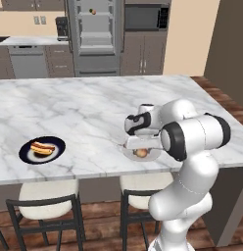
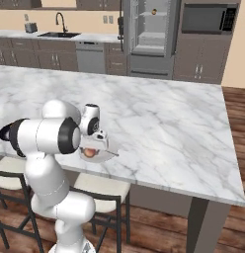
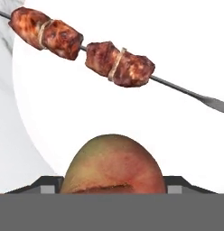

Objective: Pick up each peach from the fridge and place one peach on each plate on the dining counter.

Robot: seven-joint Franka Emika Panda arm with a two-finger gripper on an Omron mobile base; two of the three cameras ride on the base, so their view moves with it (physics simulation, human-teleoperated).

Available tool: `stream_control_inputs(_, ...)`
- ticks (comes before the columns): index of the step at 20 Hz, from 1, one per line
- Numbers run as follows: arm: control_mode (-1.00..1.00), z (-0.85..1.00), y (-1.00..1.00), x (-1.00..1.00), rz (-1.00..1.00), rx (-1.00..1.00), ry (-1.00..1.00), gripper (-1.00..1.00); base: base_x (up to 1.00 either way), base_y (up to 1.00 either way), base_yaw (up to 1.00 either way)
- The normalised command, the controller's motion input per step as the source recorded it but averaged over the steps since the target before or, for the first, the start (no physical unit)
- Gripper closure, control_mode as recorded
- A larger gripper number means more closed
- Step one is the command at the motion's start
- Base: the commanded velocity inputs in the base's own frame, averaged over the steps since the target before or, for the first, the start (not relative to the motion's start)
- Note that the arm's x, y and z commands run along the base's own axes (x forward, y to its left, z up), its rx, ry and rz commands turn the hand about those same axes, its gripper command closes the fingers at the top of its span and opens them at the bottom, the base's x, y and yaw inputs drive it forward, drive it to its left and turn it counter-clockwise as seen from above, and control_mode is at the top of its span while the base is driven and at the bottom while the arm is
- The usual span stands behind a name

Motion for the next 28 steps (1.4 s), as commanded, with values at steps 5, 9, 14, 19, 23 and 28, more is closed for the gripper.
stream_control_inputs(5, -1.00, 0.39, -0.05, -0.27, -0.05, 0.00, 0.00, -1.00, 0.00, 0.00, 0.00)
stream_control_inputs(9, -1.00, 0.55, -0.06, -0.01, -0.06, 0.00, 0.00, -1.00, 0.00, 0.00, 0.00)
stream_control_inputs(14, -1.00, 0.71, -0.18, -0.23, -0.05, 0.00, 0.00, -1.00, 0.00, 0.00, 0.00)
stream_control_inputs(19, -1.00, 0.82, -0.41, -0.94, -0.06, 0.03, 0.00, -1.00, 0.00, 0.00, 0.00)
stream_control_inputs(23, -1.00, 0.77, -0.31, -1.00, -0.03, 0.04, 0.00, -1.00, 0.00, 0.00, 0.00)
stream_control_inputs(28, -1.00, 0.54, -0.07, -1.00, 0.00, 0.02, -0.12, -1.00, 0.00, 0.00, 0.00)
